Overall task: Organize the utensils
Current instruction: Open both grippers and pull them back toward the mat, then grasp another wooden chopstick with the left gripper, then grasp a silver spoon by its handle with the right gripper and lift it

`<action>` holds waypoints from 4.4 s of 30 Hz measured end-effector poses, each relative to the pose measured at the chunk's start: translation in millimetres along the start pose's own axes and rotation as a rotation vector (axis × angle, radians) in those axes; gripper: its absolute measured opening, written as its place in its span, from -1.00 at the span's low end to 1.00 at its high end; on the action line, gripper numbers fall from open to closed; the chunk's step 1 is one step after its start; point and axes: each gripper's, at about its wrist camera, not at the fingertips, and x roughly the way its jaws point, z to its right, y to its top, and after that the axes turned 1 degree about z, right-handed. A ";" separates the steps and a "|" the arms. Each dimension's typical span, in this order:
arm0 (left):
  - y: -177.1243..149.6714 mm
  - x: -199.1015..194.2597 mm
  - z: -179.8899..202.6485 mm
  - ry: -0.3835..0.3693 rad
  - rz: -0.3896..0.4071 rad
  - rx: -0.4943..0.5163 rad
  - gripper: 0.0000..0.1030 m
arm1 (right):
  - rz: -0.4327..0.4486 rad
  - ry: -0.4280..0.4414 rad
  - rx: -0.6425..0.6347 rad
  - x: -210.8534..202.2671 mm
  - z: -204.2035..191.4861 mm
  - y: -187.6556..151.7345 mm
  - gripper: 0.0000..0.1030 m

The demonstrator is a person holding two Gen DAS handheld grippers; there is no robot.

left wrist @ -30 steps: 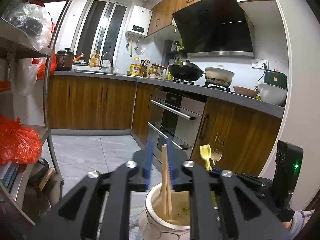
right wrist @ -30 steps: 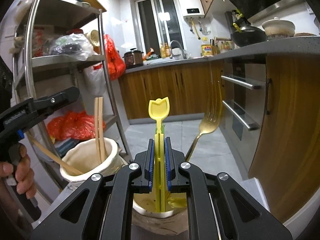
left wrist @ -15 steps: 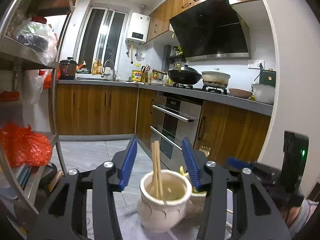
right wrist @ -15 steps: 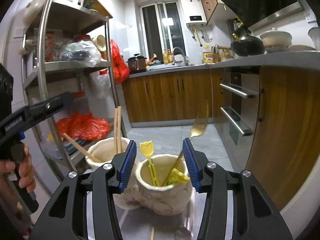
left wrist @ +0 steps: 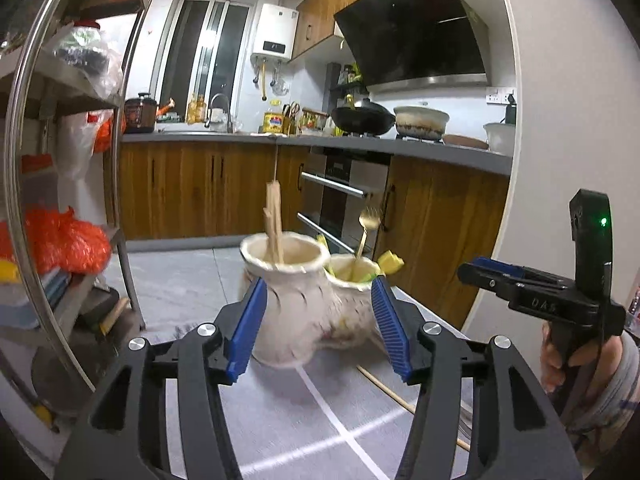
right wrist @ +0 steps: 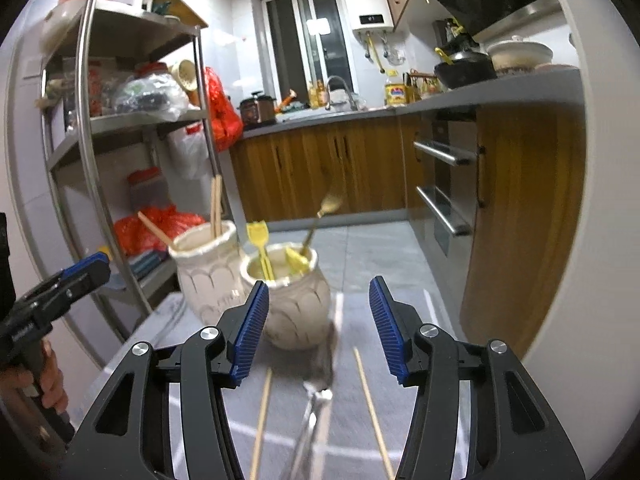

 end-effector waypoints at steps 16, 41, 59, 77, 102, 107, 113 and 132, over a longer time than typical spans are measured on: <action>-36.5 13.2 39.7 0.051 -0.043 0.069 0.89 | -0.027 -0.070 -0.062 -9.8 13.4 -17.6 0.90; -54.2 70.6 63.0 0.157 -0.374 0.062 0.89 | -0.215 -0.148 -0.131 17.1 46.8 -37.9 0.90; -81.5 97.4 94.2 0.143 -0.612 -0.011 0.43 | -0.243 -0.112 -0.092 14.2 56.6 -39.9 0.90; -72.7 95.8 73.7 0.052 -0.659 0.072 -0.88 | -0.265 -0.036 -0.179 13.4 18.0 -50.0 0.90; -83.3 55.8 21.8 -0.031 -0.572 0.073 -0.73 | -0.432 0.055 -0.185 49.5 -37.8 -75.9 -0.49; -84.0 49.9 19.5 -0.074 -0.567 0.058 -0.60 | -0.415 0.060 -0.173 46.9 -40.3 -70.8 -0.55; -83.6 47.8 14.4 -0.095 -0.569 0.042 -0.59 | -0.478 0.044 -0.181 57.2 -43.6 -76.4 -0.55; -81.9 55.8 14.4 -0.059 -0.585 0.091 -0.91 | -0.497 0.040 -0.147 84.3 -51.8 -66.7 -0.93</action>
